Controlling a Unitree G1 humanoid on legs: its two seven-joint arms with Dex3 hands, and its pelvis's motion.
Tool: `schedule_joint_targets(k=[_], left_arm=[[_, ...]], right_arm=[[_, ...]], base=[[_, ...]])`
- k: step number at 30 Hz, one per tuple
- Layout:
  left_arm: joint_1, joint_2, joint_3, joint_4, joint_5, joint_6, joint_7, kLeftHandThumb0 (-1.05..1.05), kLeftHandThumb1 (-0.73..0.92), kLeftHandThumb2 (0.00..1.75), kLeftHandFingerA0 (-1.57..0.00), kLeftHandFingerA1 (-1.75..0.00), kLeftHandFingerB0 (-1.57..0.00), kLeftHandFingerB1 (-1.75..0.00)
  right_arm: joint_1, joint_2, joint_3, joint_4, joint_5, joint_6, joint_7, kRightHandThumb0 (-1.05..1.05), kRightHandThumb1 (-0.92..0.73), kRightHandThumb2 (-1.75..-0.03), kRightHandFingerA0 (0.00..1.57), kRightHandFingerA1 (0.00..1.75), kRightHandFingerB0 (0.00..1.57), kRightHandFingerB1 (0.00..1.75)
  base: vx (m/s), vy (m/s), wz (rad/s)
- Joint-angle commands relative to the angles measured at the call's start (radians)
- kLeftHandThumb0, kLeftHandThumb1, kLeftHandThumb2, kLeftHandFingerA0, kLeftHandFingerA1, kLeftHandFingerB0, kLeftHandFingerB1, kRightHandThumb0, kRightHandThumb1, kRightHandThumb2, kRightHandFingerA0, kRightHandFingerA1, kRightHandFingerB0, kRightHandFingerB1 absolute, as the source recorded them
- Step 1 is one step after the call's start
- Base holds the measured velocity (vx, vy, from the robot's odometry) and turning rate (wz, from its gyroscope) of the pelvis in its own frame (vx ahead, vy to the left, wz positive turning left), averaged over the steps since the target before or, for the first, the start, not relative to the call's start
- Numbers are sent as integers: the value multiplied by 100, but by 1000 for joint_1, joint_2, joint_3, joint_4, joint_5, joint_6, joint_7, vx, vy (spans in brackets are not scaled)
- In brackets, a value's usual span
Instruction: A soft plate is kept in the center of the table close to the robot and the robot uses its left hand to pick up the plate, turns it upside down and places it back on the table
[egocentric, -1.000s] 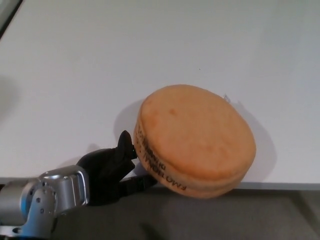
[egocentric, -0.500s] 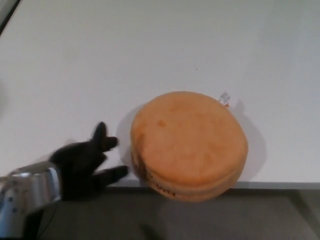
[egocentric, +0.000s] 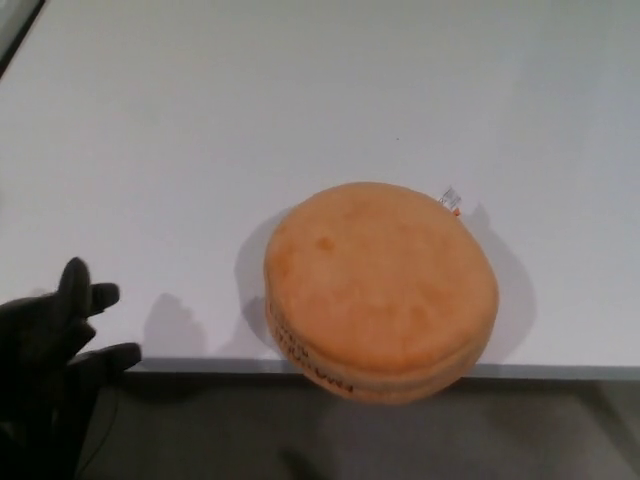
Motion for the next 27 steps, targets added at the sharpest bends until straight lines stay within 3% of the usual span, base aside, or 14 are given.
schedule_joint_targets(k=[1, 2, 3, 4, 5, 8, 9, 11, 12, 15, 16, 17, 18, 27], left_arm=[[66, 25, 25, -51, 29, -66, -37, -105, 74, 118, 0, -14, 0, 0], [80, 25, 25, -65, 38, -87, -39, -105, 74, 118, 0, -14, 0, 0], [159, 25, 16, -117, 86, -236, -75, -105, 77, 119, 0, -11, 0, 0], [194, 6, 28, -139, 99, -302, -77, -97, 70, 114, -6, -15, -8, -8], [219, -6, 28, -154, 119, -364, -76, -102, 74, 117, 0, -23, -16, -8], [276, -15, 13, -177, 177, -506, -90, -94, 70, 115, -8, -31, -9, -19], [345, -66, 33, -174, 211, -716, -127, -93, 71, 115, -2, -44, -1, -30], [405, -113, 46, -173, 226, -875, -160, -91, 69, 115, -7, -46, 0, -39], [443, -145, 53, -183, 228, -952, -178, -39, 36, 103, 0, -50, 0, -49], [514, -207, 61, -212, 228, -1068, -199, -39, 35, 103, 0, -50, 0, -49], [554, -235, 59, -226, 228, -1104, -205, -94, 68, 111, -7, -43, -12, -45], [559, -238, 59, -226, 228, -1111, -207, -94, 68, 111, -7, -43, -12, -45], [603, -271, 59, -234, 225, -1156, -219, -96, 89, 65, -16, -34, -18, -28], [765, -398, 75, -205, 218, -1329, -254, -96, 88, 67, -19, -36, -17, -28]], right_arm=[[6, -8, -1, -11, 11, 22, -9, -69, -84, -66, 65, 50, 33, 31], [5, -9, -1, -14, 12, 26, -9, -69, -84, -66, 65, 50, 33, 31], [11, -12, -2, -24, 12, 29, -7, -67, -84, -66, 64, 49, 33, 31], [11, -13, -2, -26, 14, 29, -5, -68, -84, -66, 64, 50, 33, 31], [10, -11, -4, -26, 17, 30, -5, -68, -83, -65, 67, 52, 35, 31], [9, -9, -5, -23, 16, 30, -9, -69, -84, -65, 66, 51, 34, 31], [4, -8, -2, -9, 11, 15, -8, -68, -84, -66, 66, 52, 34, 31], [5, -12, -4, -1, 4, 6, -11, -71, -85, -66, 67, 51, 35, 32], [2, -12, -5, 5, 6, 2, -9, -70, -85, -66, 68, 52, 35, 32], [0, -12, -6, 13, 10, -1, -6, -70, -85, -66, 68, 52, 35, 31], [8, -13, -7, 6, 14, 5, -2, -69, -85, -66, 67, 51, 34, 31], [9, -13, -8, 5, 14, 6, -2, -69, -85, -66, 67, 51, 34, 31], [10, -16, -7, 3, 13, 6, 0, -69, -85, -66, 66, 50, 33, 31], [19, -5, -8, -7, 14, 11, -10, -67, -85, -66, 67, 50, 33, 31]], base=[[0, 0, 0], [0, 0, 0], [0, 0, 0], [0, 0, 0], [0, 0, 0], [0, 0, 0], [0, 0, 0], [0, 0, 0], [0, 0, 0], [0, 0, 0], [0, 0, 0], [0, 0, 0], [0, 0, 0], [0, 0, 0]])
